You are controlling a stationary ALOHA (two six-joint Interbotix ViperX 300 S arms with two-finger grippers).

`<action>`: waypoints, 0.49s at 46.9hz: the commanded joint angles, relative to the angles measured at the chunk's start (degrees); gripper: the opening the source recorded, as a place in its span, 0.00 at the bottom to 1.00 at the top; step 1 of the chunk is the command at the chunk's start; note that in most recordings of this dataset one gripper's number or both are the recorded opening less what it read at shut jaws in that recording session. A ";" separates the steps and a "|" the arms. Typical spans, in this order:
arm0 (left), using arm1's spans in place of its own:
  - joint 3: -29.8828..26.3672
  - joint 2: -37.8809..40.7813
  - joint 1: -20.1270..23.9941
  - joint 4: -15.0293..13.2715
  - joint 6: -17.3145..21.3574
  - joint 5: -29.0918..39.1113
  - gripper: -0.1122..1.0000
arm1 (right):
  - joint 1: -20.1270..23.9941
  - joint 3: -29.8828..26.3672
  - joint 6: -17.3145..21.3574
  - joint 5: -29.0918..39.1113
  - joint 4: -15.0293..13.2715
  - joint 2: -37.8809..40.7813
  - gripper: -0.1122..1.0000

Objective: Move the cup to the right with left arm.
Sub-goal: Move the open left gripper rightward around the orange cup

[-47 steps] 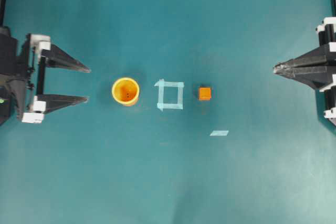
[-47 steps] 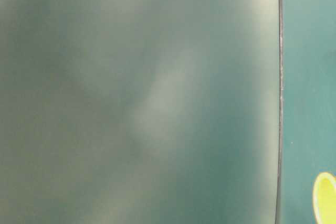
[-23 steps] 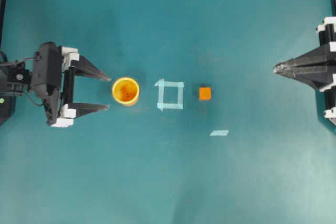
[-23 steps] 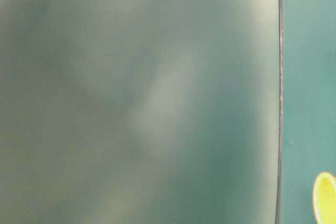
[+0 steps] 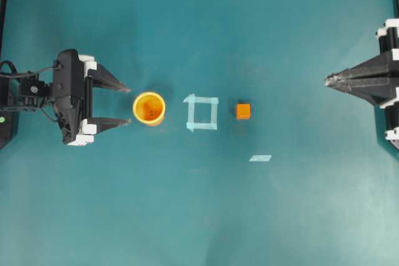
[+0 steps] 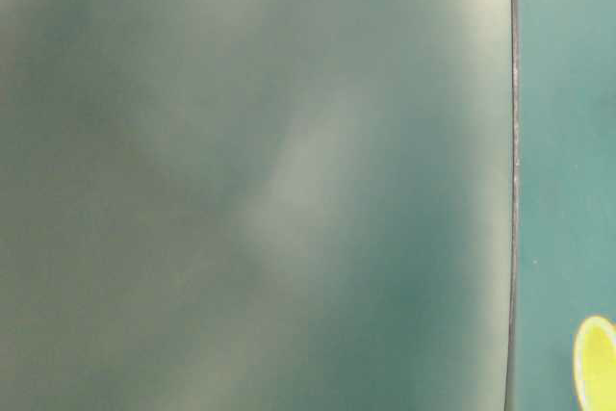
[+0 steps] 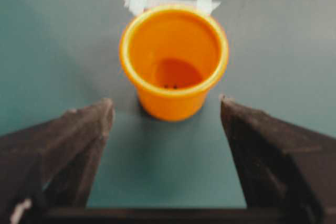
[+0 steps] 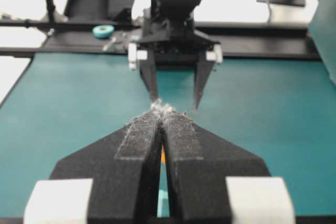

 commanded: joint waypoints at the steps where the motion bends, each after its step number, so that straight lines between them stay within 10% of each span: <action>1: -0.26 0.35 0.18 0.00 -0.18 -0.62 0.82 | 0.09 -1.85 -0.09 -0.26 -0.18 0.35 0.10; 23: -4.83 6.50 -0.53 0.00 -1.67 -0.53 0.83 | 0.09 -2.46 -0.09 0.00 -0.18 0.35 0.10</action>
